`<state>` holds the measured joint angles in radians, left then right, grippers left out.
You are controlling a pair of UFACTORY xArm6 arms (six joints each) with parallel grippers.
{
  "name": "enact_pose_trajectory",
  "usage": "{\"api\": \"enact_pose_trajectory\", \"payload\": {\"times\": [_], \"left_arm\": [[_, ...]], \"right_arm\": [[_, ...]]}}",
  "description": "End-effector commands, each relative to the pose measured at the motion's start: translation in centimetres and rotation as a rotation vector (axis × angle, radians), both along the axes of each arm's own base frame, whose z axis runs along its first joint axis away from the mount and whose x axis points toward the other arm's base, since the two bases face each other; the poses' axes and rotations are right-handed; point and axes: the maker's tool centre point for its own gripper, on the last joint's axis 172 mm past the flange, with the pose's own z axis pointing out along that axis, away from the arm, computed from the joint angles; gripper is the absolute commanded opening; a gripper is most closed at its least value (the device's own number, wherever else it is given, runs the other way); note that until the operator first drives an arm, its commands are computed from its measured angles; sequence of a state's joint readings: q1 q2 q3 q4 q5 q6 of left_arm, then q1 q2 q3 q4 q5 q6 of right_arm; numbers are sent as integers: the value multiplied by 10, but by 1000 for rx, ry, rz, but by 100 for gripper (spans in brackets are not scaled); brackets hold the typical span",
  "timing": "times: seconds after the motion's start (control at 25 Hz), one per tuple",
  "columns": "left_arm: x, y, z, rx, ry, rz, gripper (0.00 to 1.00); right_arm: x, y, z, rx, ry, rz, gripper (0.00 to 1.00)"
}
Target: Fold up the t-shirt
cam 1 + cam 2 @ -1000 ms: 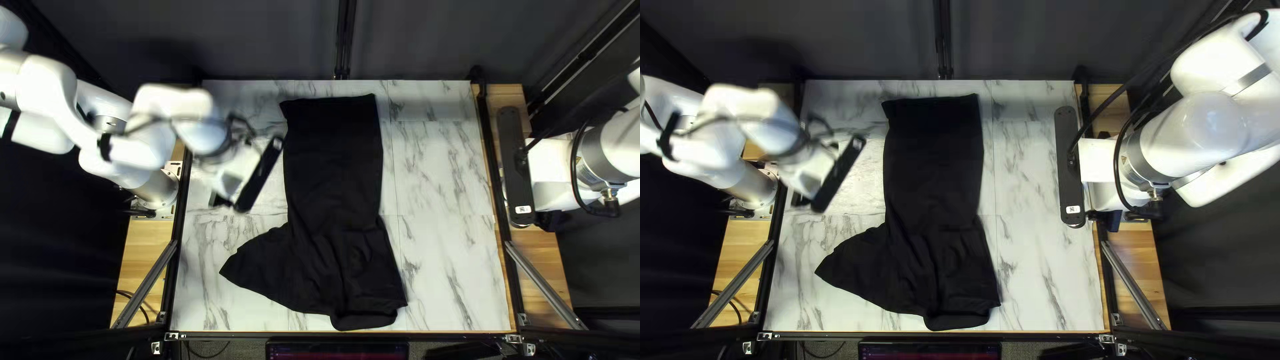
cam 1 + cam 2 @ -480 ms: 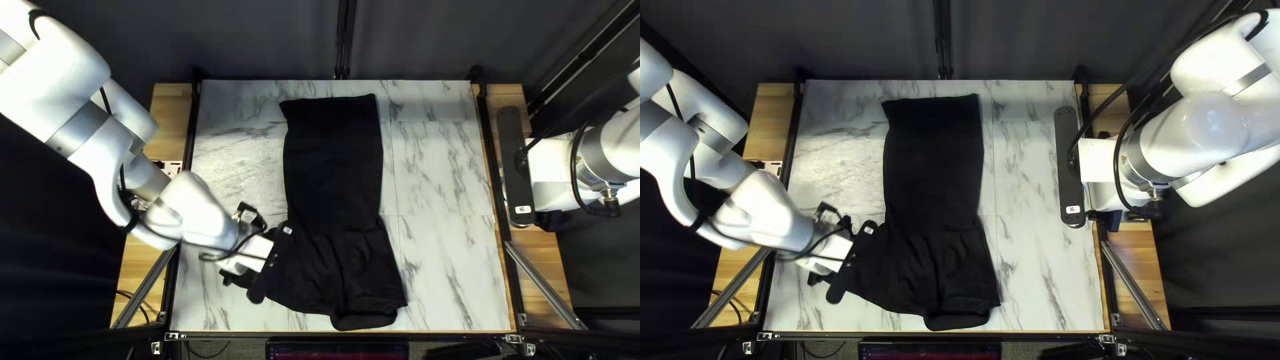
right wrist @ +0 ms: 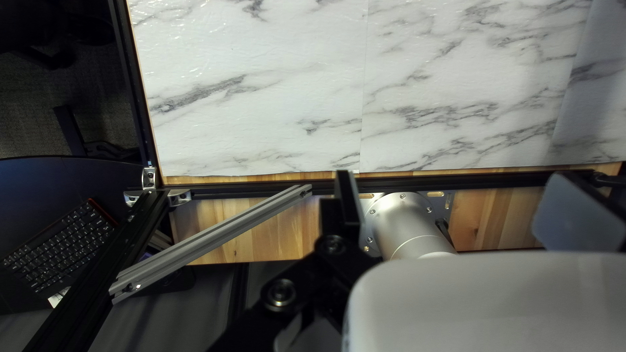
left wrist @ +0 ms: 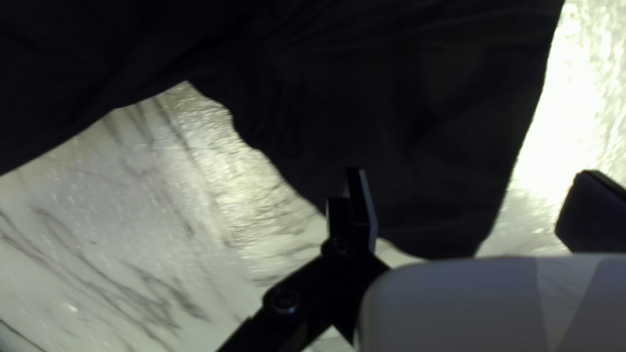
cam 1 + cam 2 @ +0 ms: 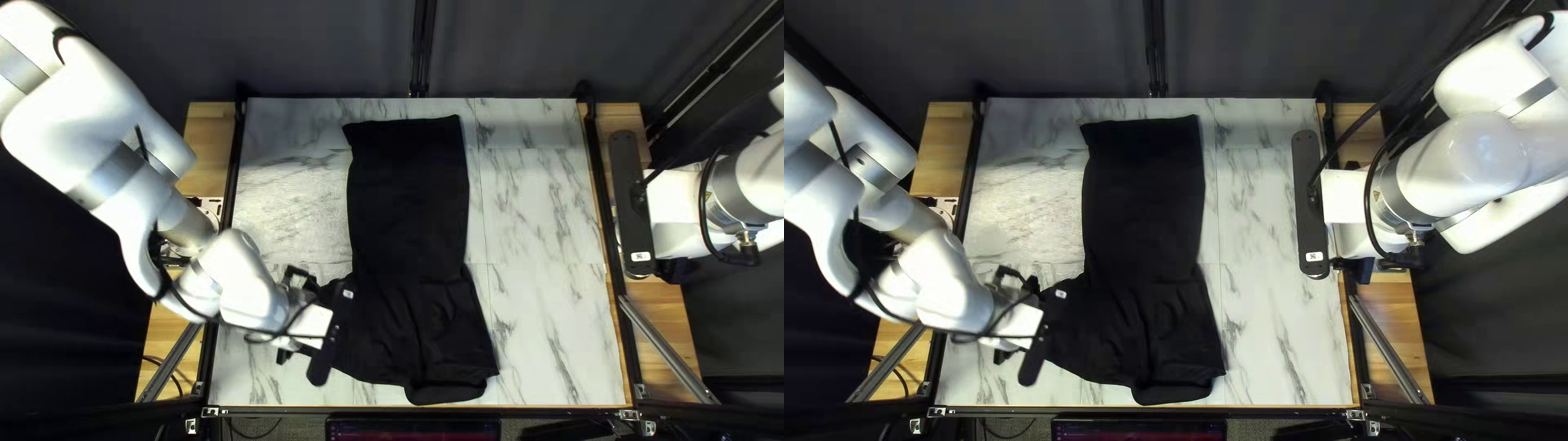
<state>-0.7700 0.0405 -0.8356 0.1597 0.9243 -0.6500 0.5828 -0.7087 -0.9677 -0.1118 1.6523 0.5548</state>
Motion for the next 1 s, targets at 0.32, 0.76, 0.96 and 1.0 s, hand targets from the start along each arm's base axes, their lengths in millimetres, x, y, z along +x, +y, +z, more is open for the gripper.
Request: {"api": "enact_pose_trajectory", "payload": {"times": [0.32,0.76,0.96,1.0], "left_arm": [[22,-21,-40,158,36,23,100],[16,-4,-53,262,119,88,100],[15,1,-54,291,120,103,100],[14,1,-54,292,118,102,100]], "right_arm": [[0,0,0,0,0,0,100],[0,0,0,0,0,0,100],[0,0,0,0,0,0,100],[0,0,0,0,0,0,100]]}}
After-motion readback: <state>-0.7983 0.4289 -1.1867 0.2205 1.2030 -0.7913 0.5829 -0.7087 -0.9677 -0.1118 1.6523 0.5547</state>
